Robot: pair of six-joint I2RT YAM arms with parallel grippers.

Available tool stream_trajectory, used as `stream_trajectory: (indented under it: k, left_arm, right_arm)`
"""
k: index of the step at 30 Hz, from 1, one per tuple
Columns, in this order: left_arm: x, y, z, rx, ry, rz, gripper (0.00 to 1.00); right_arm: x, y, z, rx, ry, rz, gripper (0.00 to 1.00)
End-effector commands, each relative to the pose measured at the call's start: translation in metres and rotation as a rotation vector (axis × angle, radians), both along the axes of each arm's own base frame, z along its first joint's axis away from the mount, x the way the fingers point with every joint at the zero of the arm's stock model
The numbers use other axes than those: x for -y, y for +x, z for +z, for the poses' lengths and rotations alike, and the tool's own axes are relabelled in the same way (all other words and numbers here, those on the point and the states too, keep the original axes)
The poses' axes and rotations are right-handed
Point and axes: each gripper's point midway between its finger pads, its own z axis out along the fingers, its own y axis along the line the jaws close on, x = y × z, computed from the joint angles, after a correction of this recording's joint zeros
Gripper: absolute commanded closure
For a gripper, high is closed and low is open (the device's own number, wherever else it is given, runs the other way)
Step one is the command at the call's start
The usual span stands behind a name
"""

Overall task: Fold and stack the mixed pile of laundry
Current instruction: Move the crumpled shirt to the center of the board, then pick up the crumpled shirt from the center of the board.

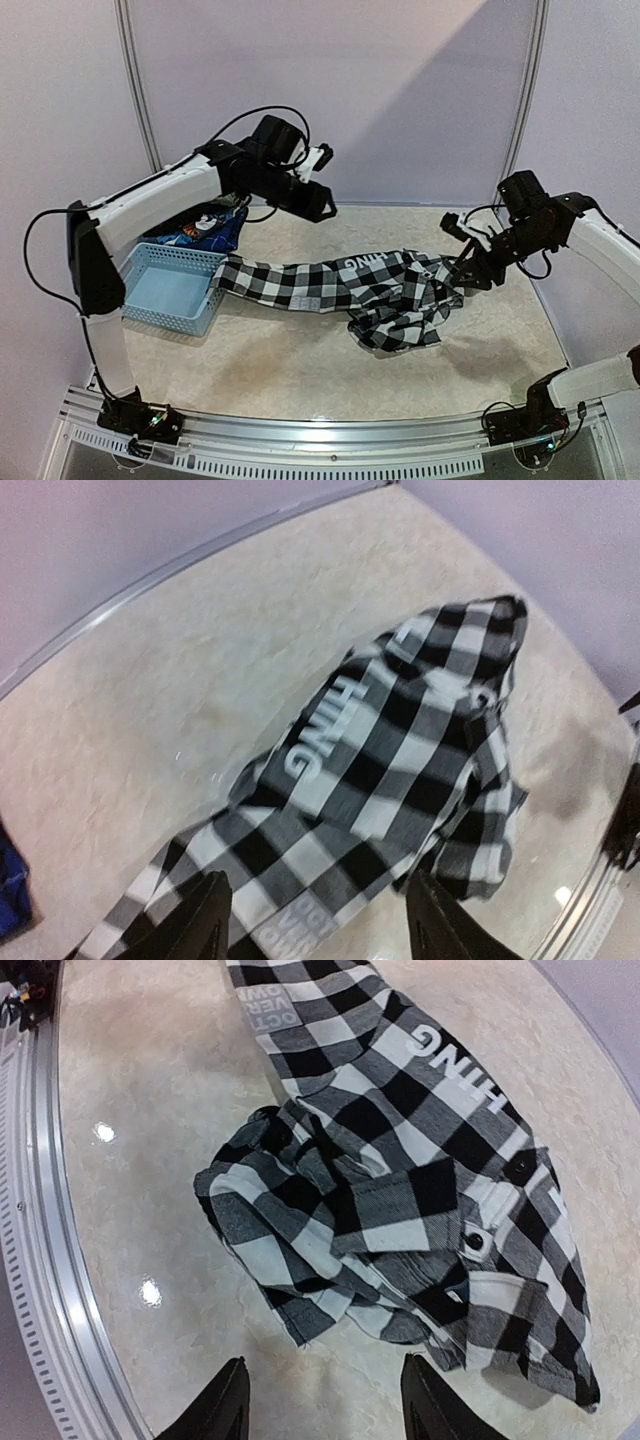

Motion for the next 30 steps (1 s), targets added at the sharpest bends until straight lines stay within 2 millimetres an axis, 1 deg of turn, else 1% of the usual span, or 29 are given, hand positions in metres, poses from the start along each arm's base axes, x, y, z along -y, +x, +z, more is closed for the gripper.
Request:
stream_trajectory:
  k: [1,2,3,5,6,7,8,9,10,11,14,16,18,21,24,25,27,29,30]
  left_arm:
    - [-0.077,-0.033,-0.083,-0.075,0.377,-0.043,0.41]
    - [-0.088,-0.034,-0.087,-0.088,0.376,-0.028,0.41]
    - [-0.099,-0.033,-0.092,-0.105,0.371,-0.004,0.41]
    - [-0.116,-0.031,-0.095,-0.121,0.351,0.043,0.41]
    - [-0.123,-0.031,-0.096,-0.124,0.341,0.066,0.4]
    - [-0.128,-0.029,-0.098,-0.127,0.33,0.089,0.4]
    - [-0.128,-0.032,-0.102,-0.148,0.309,0.084,0.39]
    - [-0.128,-0.036,-0.109,-0.177,0.303,0.076,0.39]
    - [-0.129,-0.04,-0.115,-0.206,0.312,0.078,0.39]
    - [-0.132,-0.044,-0.122,-0.236,0.331,0.08,0.39]
    - [-0.148,-0.059,-0.14,-0.303,0.406,0.093,0.39]
    - [-0.156,-0.069,-0.146,-0.33,0.424,0.093,0.4]
    - [-0.162,-0.08,-0.148,-0.358,0.407,0.094,0.41]
    - [-0.175,-0.098,-0.159,-0.425,0.41,0.109,0.42]
    - [-0.19,-0.106,-0.167,-0.456,0.431,0.14,0.42]
    - [-0.196,-0.107,-0.17,-0.462,0.44,0.151,0.42]
    - [-0.208,-0.108,-0.174,-0.464,0.478,0.175,0.42]
    - [-0.217,-0.11,-0.176,-0.466,0.512,0.183,0.42]
    - [-0.22,-0.111,-0.176,-0.468,0.519,0.182,0.42]
  right_arm:
    - [-0.02,0.004,-0.035,0.092,-0.184,0.14,0.5]
    - [-0.029,0.006,-0.039,0.106,-0.201,0.162,0.51]
    - [-0.036,0.011,-0.049,0.109,-0.229,0.177,0.52]
    - [-0.047,0.025,-0.061,0.132,-0.28,0.17,0.53]
    - [-0.052,0.034,-0.072,0.131,-0.309,0.162,0.52]
    - [-0.056,0.041,-0.076,0.138,-0.323,0.149,0.51]
    - [-0.06,0.047,-0.082,0.136,-0.336,0.136,0.5]
    - [-0.064,0.052,-0.085,0.143,-0.342,0.131,0.48]
    - [-0.069,0.055,-0.093,0.135,-0.351,0.132,0.44]
    - [-0.073,0.059,-0.097,0.138,-0.358,0.128,0.43]
    - [-0.086,0.06,-0.106,0.182,-0.405,0.157,0.36]
    - [-0.094,0.063,-0.109,0.222,-0.436,0.171,0.35]
    - [-0.102,0.07,-0.114,0.26,-0.466,0.173,0.35]
    - [-0.106,0.081,-0.121,0.309,-0.521,0.159,0.33]
    - [-0.104,0.092,-0.135,0.316,-0.587,0.145,0.32]
    - [-0.103,0.095,-0.141,0.318,-0.61,0.142,0.32]
    - [-0.1,0.1,-0.145,0.327,-0.643,0.13,0.39]
    - [-0.101,0.101,-0.141,0.329,-0.639,0.127,0.51]
    - [-0.102,0.101,-0.13,0.339,-0.618,0.122,0.55]
